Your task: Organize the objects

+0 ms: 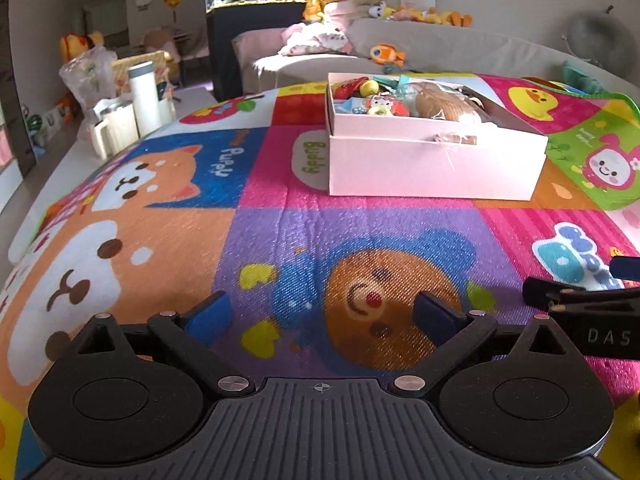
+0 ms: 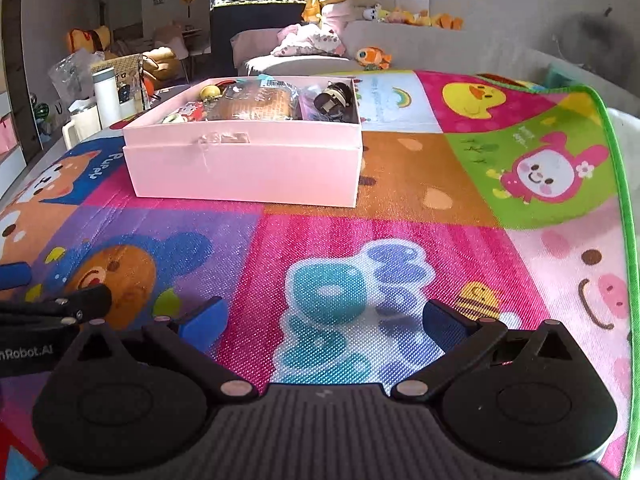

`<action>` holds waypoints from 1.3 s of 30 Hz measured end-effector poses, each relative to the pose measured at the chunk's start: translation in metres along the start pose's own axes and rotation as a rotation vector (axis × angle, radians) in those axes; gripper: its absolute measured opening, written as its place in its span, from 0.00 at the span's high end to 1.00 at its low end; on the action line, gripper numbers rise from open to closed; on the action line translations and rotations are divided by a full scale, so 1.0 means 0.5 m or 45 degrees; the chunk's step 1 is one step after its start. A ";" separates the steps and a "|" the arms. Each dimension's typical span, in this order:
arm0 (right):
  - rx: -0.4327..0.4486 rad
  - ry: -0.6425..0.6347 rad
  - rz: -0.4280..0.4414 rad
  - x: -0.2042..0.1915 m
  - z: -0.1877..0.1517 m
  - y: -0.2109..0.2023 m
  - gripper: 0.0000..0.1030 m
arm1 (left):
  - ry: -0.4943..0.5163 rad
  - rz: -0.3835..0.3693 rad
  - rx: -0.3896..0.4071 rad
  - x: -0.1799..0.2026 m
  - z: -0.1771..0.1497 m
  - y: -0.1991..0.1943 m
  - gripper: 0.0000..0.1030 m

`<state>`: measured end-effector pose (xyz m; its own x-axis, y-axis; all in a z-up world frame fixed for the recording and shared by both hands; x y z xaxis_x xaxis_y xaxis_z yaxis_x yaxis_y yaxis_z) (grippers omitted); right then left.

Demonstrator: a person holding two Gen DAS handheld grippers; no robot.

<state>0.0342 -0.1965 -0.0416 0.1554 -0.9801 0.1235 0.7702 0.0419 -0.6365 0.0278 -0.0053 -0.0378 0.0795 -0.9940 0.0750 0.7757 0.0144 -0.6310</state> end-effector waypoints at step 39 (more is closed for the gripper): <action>-0.003 0.033 0.030 0.006 0.000 0.004 0.00 | -0.010 -0.005 -0.001 0.000 0.002 0.002 0.02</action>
<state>0.0362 -0.1996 -0.0426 0.1572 -0.9836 0.0889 0.7651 0.0644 -0.6407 0.0290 -0.0052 -0.0375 0.0814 -0.9932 0.0833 0.7755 0.0106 -0.6312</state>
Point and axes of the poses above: each gripper's, at about its wrist camera, not at the fingertips, and y roughly the way its jaws point, x to its right, z to its top, the point moved 6 cm from there along y, roughly the way its jaws point, and after that the axes turned 7 degrees about -y, right-handed, at the moved point
